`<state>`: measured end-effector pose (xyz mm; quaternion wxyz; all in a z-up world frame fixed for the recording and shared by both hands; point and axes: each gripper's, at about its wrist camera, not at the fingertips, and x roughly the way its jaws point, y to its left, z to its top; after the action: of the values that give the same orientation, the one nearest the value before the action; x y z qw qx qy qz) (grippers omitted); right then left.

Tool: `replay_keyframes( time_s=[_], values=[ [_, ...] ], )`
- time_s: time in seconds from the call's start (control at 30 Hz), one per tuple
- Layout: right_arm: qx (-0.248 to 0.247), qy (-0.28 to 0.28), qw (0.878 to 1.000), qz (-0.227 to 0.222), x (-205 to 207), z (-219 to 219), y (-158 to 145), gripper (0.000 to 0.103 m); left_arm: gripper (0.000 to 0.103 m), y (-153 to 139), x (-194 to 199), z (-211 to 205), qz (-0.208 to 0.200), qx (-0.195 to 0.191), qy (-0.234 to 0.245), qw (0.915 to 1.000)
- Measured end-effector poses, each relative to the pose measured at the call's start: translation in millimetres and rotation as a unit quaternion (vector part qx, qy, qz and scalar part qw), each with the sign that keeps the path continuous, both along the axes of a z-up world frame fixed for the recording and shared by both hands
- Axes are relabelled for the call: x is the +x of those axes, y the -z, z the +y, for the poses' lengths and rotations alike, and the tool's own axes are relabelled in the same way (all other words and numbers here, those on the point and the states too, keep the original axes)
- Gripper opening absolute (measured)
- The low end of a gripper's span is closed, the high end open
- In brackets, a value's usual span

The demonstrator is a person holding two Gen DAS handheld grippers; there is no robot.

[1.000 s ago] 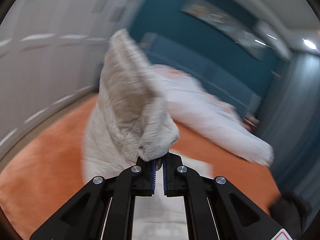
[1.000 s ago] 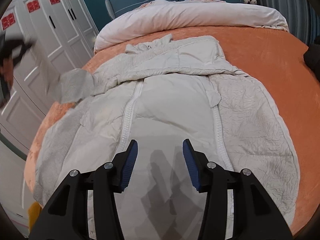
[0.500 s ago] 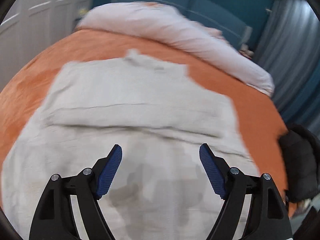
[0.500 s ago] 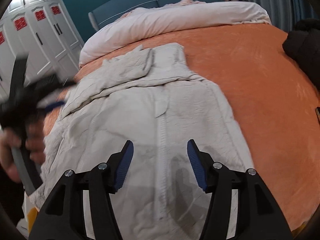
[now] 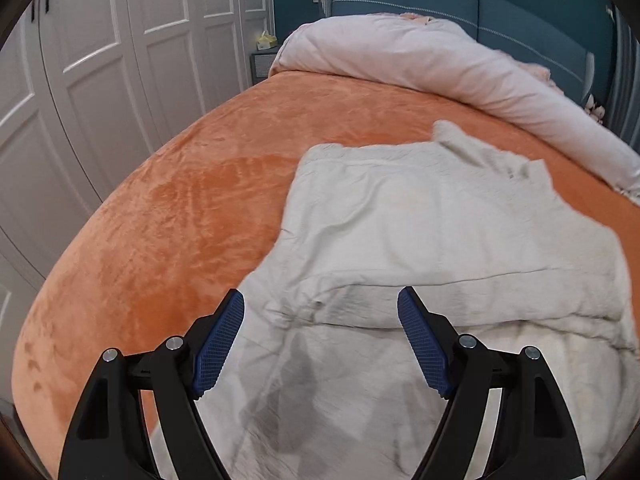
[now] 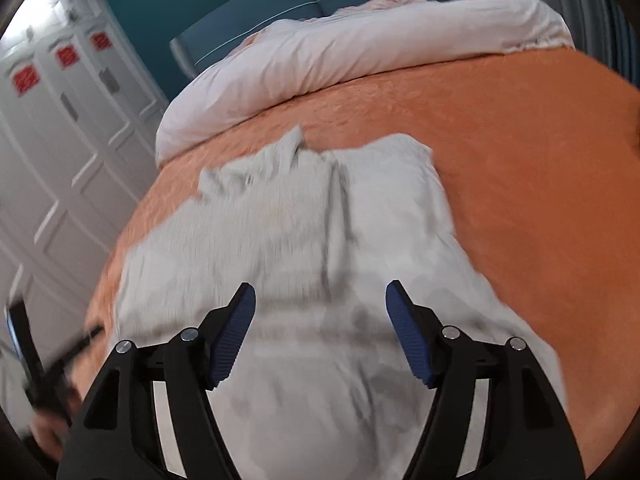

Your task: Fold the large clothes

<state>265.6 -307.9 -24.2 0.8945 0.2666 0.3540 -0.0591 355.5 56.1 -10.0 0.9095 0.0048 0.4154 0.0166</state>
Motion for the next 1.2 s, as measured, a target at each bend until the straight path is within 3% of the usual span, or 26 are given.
replay_keyframes(
  time_s=[0.2, 0.27, 0.37, 0.4, 0.5, 0.57, 0.67, 0.77, 0.87, 1.07, 1.13, 1.2],
  values=[
    [0.047, 0.034, 0.998, 0.023, 45.2, -6.3, 25.8, 0.064, 0.077, 19.6, 7.9, 5.8, 0.013, 0.005, -0.008, 0.9999],
    [0.052, 0.020, 0.998, 0.040, 56.2, -0.2, 35.4, 0.048, 0.077, 23.0, 8.8, 4.6, 0.019, 0.005, -0.010, 0.9998],
    [0.025, -0.023, 0.998, 0.049, 69.9, 17.5, 35.5, 0.007, 0.077, 29.1, 12.6, 3.7, 0.024, 0.009, -0.011, 0.9996],
    [0.022, -0.030, 0.999, 0.034, 69.7, 20.4, 27.4, 0.005, 0.077, 31.0, 14.0, 3.5, 0.026, 0.012, -0.011, 0.9995],
    [0.019, -0.033, 0.997, -0.064, 49.3, 18.1, -20.6, 0.004, 0.077, 34.9, 16.7, 4.4, 0.029, 0.012, -0.013, 0.9994],
    [0.005, -0.029, 0.995, -0.098, 37.0, 14.2, -40.3, 0.004, 0.080, 37.6, 16.9, 3.9, 0.028, 0.010, -0.010, 0.9995],
    [-0.033, -0.030, 0.997, -0.063, 40.2, 13.5, -24.0, 0.004, 0.080, 44.5, 15.4, -3.8, 0.025, 0.031, -0.005, 0.9992],
    [-0.023, -0.024, 0.999, 0.012, 46.1, 5.4, 31.8, 0.005, 0.081, 51.2, 14.2, -7.2, 0.024, 0.042, -0.005, 0.9988],
    [-0.009, -0.022, 1.000, 0.016, 41.9, 4.5, 58.6, 0.007, 0.085, 59.7, 14.7, -7.8, 0.026, 0.045, -0.006, 0.9986],
    [0.006, -0.026, 1.000, 0.016, 40.9, 0.8, 64.3, 0.010, 0.089, 68.1, 17.4, -3.8, 0.030, 0.038, -0.014, 0.9988],
    [0.008, -0.008, 1.000, 0.019, 40.4, -4.2, 55.0, 0.018, 0.087, 61.0, 14.9, -0.1, 0.030, 0.032, -0.016, 0.9989],
    [-0.016, 0.024, 1.000, -0.005, 23.1, -6.5, 33.0, 0.018, 0.083, 40.5, 5.2, 7.4, 0.013, 0.008, -0.017, 0.9997]
  ],
)
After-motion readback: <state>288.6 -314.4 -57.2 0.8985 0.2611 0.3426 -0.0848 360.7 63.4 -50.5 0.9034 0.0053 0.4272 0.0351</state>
